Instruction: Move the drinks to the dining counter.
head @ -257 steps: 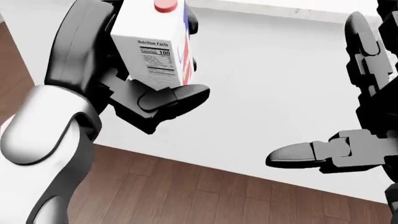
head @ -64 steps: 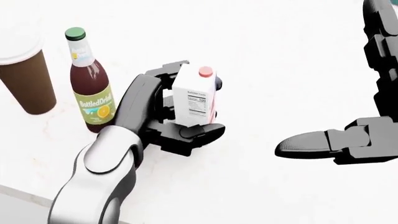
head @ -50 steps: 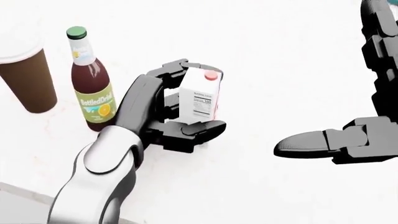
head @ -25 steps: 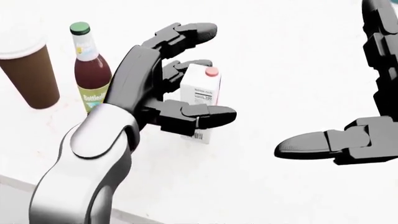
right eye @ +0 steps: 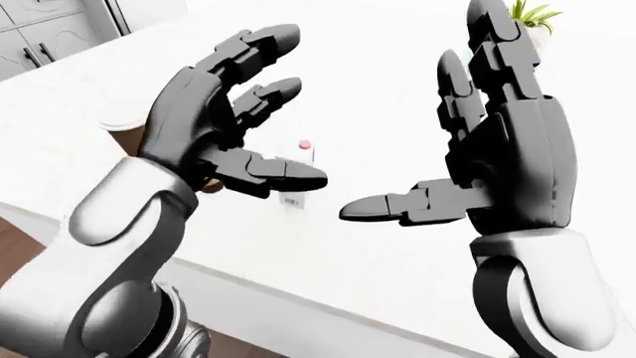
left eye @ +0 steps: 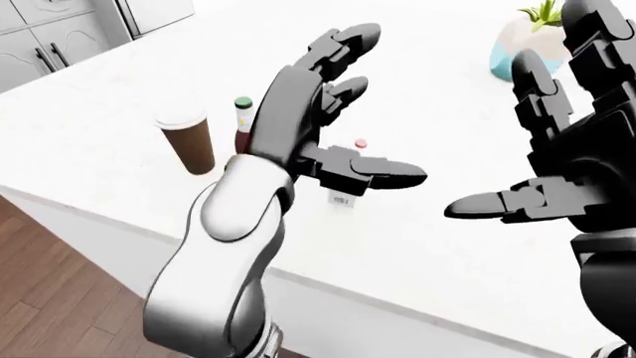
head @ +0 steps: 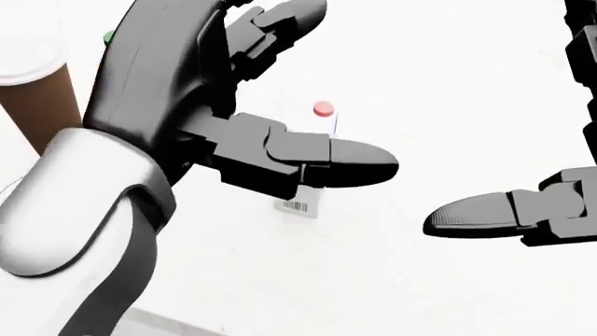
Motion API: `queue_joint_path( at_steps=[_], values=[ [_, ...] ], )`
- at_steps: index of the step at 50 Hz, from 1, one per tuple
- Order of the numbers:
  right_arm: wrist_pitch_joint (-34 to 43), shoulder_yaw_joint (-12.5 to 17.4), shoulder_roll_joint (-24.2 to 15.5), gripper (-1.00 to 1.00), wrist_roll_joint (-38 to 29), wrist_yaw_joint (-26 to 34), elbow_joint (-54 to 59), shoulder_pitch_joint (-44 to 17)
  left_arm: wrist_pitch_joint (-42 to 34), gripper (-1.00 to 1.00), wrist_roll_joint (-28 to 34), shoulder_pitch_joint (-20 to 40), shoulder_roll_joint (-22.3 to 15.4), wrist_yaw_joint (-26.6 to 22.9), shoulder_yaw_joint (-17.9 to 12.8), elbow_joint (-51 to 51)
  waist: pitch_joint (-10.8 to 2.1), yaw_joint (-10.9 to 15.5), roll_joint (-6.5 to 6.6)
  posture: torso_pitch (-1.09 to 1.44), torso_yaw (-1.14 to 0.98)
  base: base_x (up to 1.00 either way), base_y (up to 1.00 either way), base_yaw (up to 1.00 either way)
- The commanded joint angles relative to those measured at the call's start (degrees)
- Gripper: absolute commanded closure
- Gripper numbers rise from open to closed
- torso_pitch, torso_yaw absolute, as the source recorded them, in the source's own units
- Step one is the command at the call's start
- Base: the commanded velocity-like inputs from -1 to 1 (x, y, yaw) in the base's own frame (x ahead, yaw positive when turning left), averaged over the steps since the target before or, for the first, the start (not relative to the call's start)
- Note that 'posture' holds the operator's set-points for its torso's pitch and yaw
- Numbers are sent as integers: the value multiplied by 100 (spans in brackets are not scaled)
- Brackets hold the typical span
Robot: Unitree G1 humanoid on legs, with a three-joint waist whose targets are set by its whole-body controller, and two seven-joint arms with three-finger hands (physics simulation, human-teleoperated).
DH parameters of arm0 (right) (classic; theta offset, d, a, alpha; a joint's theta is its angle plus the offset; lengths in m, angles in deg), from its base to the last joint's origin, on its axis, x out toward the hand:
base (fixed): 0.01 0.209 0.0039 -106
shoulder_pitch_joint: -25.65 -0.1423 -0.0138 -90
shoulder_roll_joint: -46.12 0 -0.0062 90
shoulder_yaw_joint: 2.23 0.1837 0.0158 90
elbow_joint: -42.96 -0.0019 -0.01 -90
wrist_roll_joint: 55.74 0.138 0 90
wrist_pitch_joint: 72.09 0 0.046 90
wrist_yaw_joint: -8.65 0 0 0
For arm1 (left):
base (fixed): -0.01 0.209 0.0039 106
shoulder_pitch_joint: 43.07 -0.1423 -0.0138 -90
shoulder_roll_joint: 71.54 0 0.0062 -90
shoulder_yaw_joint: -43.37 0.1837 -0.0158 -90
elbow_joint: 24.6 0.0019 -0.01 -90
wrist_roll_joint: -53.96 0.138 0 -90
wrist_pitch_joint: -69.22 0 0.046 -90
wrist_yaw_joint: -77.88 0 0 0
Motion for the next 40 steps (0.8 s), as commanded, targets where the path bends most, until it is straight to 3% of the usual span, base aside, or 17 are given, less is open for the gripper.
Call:
queue_joint_path(
  at_steps=[1, 10, 15, 18, 21, 24, 26, 27, 28, 29, 30, 31, 32, 33, 37, 40],
  values=[
    [-262, 181, -184, -100, 256, -204, -59, -68, -266, -58, -42, 192, -7, 76, -28, -359, -111, 1, -27, 0, 0, 0, 0, 0],
    [-1027, 1433, -1428, -100, 1933, -859, -59, 672, -1435, -58, -419, 631, -188, 187, -579, -1486, -26, 23, -73, 0, 0, 0, 0, 0],
    [-1279, 2191, -1829, -100, 2583, -963, -59, 1096, -1536, -58, -810, 914, -376, 290, -1031, -1509, 29, 34, -111, 0, 0, 0, 0, 0],
    [-1334, 2559, -1919, -100, 2814, -963, -59, 1274, -1536, -58, -1420, 1074, -564, 616, -1404, -1509, 48, 32, -117, 0, 0, 0, 0, 0],
    [-1370, 3006, -2029, -100, 3109, -968, -34, 1465, -1536, -58, -2832, 1125, -952, 1398, -2136, -1509, 58, 27, -113, 0, 0, 0, 0, 0],
    [-1404, 3465, -2092, -100, 3281, -849, 58, 1681, -1534, -58, -5351, 883, -1576, 2821, -3332, -1505, 66, 7, -75, 0, 0, 0, 0, 0],
    [-1414, 3606, -2080, -100, 3263, -768, 96, 1785, -1536, -57, -6916, 705, -1864, 3772, -4024, -1493, 68, -17, -33, 0, 0, 0, 0, 0],
    [-1413, 3625, -2047, -100, 3201, -700, 105, 1820, -1412, -56, -7614, 632, -2069, 4269, -4197, -1377, 70, -27, -13, 0, 0, 0, 0, 0],
    [-1407, 3697, -2014, -100, 3167, -639, 125, 1865, -881, -56, -8511, 371, -2594, 4968, -4154, -1177, 73, -39, 7, 0, 0, 0, 0, 0],
    [-1391, 3849, -1973, -100, 3190, -581, 117, 1948, 66, -57, -9605, -29, -3506, 5808, -3958, -1027, 73, -47, 29, 0, 0, 0, 0, 0],
    [-1382, 3964, -1927, -100, 3183, -516, 127, 2019, 1027, -58, -10344, -399, -4434, 6328, -3823, -1017, 63, -59, 58, 0, 0, 0, 0, 0],
    [-1369, 4089, -1904, -100, 3185, -451, 143, 2088, 1659, -58, -10516, -771, -5026, 6330, -3848, -1042, 58, -78, 89, 0, 0, 0, 0, 0],
    [-1369, 4170, -1905, -100, 3214, -423, 154, 2126, 2094, -58, -10453, -1080, -5379, 6191, -3832, -1064, 72, -97, 109, 0, 0, 0, 0, 0],
    [-1354, 4391, -1909, -100, 3306, -383, 186, 2211, 2366, -57, -10279, -1538, -5572, 5921, -4057, -1069, 100, -104, 123, 0, 0, 0, 0, 0],
    [-1335, 4897, -1850, -100, 3448, -261, 251, 2467, 3029, -58, -9856, -2713, -5843, 5281, -4669, -1095, 154, -61, 198, 0, 0, 0, 0, 0],
    [-1331, 5212, -1803, -100, 3515, -166, 283, 2630, 3230, -59, -9852, -3191, -5969, 5087, -5132, -1071, 158, -45, 247, 0, 0, 0, 0, 0]
  ],
)
